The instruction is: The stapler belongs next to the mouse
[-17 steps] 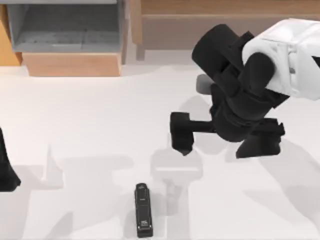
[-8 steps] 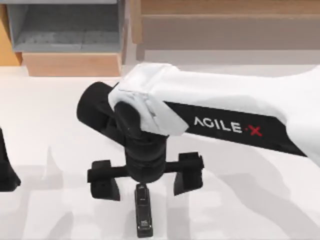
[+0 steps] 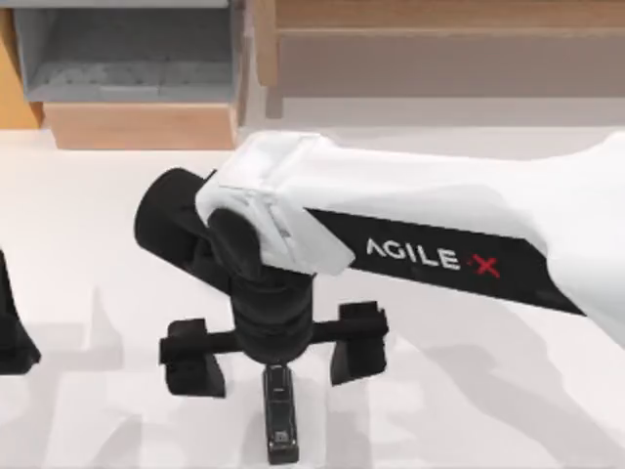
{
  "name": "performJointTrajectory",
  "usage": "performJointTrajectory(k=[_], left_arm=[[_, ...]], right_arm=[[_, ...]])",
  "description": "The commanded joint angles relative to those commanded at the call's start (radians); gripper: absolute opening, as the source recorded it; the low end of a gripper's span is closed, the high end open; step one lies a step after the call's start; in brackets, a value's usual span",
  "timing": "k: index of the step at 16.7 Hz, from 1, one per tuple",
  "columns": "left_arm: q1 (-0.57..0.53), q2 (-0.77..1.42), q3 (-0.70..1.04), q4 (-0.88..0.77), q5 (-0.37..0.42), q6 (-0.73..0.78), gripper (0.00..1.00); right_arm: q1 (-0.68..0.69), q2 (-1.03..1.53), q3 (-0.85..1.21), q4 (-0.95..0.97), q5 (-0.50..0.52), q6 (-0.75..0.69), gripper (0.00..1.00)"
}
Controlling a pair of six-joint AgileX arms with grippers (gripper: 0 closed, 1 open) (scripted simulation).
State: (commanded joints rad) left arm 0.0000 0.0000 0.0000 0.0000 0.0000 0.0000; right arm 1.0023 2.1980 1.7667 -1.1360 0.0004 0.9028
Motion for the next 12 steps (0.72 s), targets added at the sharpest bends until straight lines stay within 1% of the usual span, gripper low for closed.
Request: performJointTrajectory(k=[6,10,12], left_arm=[[0.000,0.000,0.000,0.000,0.000,0.000,1.00],[0.000,0.000,0.000,0.000,0.000,0.000,1.00],[0.000,0.000,0.000,0.000,0.000,0.000,1.00]], right_arm=[[0.004,0.053,-0.101,0.155,0.002,0.003,1.00],[0.005,0.058,-0.107,0.163,0.002,0.004,1.00],[0.005,0.058,-0.107,0.163,0.002,0.004,0.85]])
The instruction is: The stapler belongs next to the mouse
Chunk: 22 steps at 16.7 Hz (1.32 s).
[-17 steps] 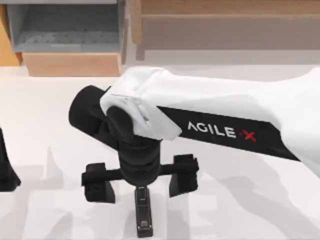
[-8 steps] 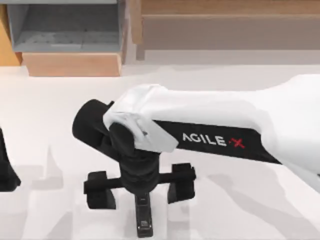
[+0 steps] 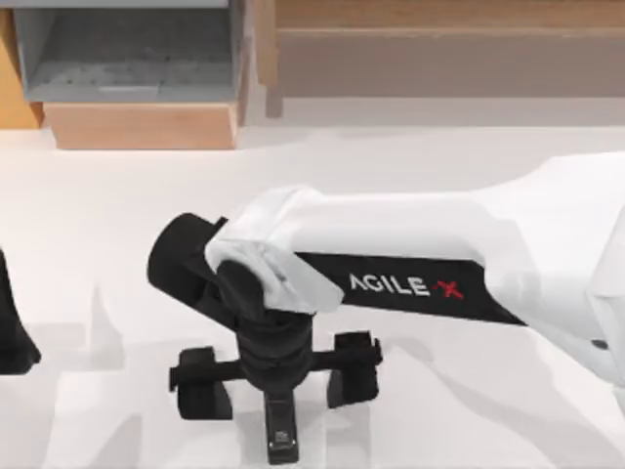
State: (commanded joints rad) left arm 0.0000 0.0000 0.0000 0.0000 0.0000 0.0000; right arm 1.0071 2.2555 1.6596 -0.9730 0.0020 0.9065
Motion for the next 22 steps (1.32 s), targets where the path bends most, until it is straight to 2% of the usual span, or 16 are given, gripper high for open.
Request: performJointTrajectory(k=[11,22], left_arm=[[0.000,0.000,0.000,0.000,0.000,0.000,1.00],[0.000,0.000,0.000,0.000,0.000,0.000,1.00]], right_arm=[[0.000,0.000,0.000,0.000,0.000,0.000,0.02],[-0.002,-0.007,0.012,-0.015,0.001,0.001,0.00]])
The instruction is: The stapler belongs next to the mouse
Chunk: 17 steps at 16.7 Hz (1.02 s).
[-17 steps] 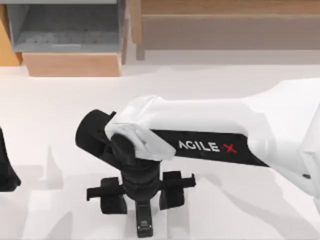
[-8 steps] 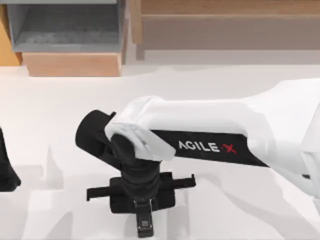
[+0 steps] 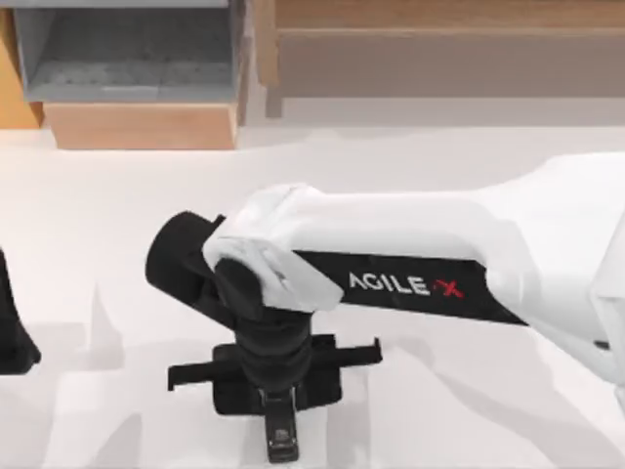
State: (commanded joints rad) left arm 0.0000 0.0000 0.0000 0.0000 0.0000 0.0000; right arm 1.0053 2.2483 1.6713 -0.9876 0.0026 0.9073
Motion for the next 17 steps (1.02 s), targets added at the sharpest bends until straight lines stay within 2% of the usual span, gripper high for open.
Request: performJointTrajectory(k=[4,10,13,17], left_arm=[[0.000,0.000,0.000,0.000,0.000,0.000,1.00],[0.000,0.000,0.000,0.000,0.000,0.000,1.00],[0.000,0.000,0.000,0.000,0.000,0.000,1.00],[0.000,0.000,0.000,0.000,0.000,0.000,1.00]], right_arm=[[-0.001,-0.024,0.043,-0.080,0.000,-0.001,0.00],[-0.006,-0.037,0.040,-0.080,-0.001,-0.013,0.00],[-0.069,-0.090,-0.020,-0.067,-0.002,-0.106,0.00],[-0.257,-0.189,-0.157,-0.041,-0.002,-0.319,0.00]])
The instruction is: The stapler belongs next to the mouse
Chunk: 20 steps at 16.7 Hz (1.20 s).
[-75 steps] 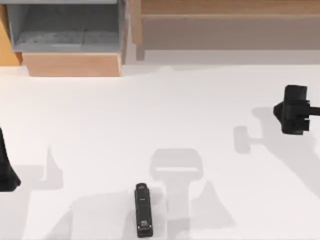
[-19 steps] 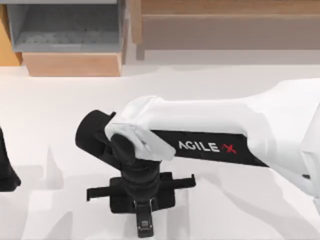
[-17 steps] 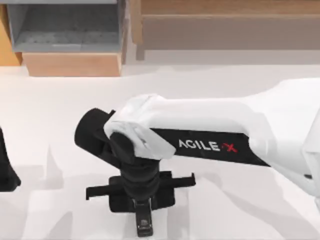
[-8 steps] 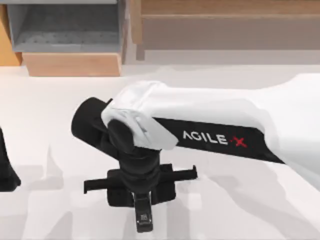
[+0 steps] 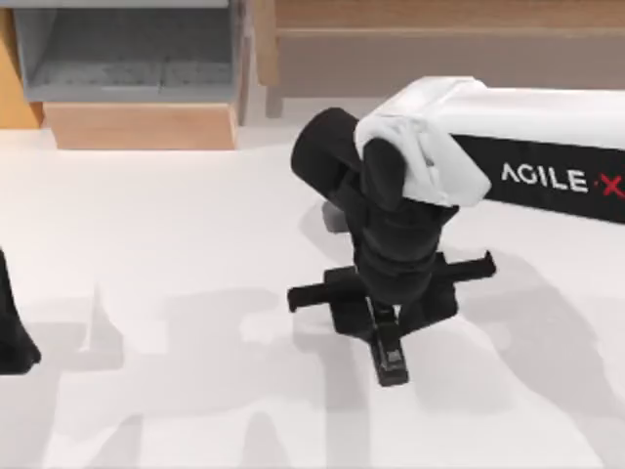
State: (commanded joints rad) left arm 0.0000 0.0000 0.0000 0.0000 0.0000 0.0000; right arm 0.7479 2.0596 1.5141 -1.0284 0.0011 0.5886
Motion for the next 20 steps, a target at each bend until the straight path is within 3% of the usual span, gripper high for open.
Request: performJointTrajectory(k=[6,10,14,20], left_arm=[[0.000,0.000,0.000,0.000,0.000,0.000,1.00],[0.000,0.000,0.000,0.000,0.000,0.000,1.00],[0.000,0.000,0.000,0.000,0.000,0.000,1.00],[0.000,0.000,0.000,0.000,0.000,0.000,1.00]], right_arm=[[-0.510,-0.130,-0.163,0.034,0.001,-0.270,0.00],[-0.752,-0.245,-0.314,0.062,0.000,-0.523,0.00],[-0.836,-0.329,-0.410,0.088,0.000,-0.652,0.00],[-0.832,-0.331,-0.415,0.087,0.001,-0.657,0.00]])
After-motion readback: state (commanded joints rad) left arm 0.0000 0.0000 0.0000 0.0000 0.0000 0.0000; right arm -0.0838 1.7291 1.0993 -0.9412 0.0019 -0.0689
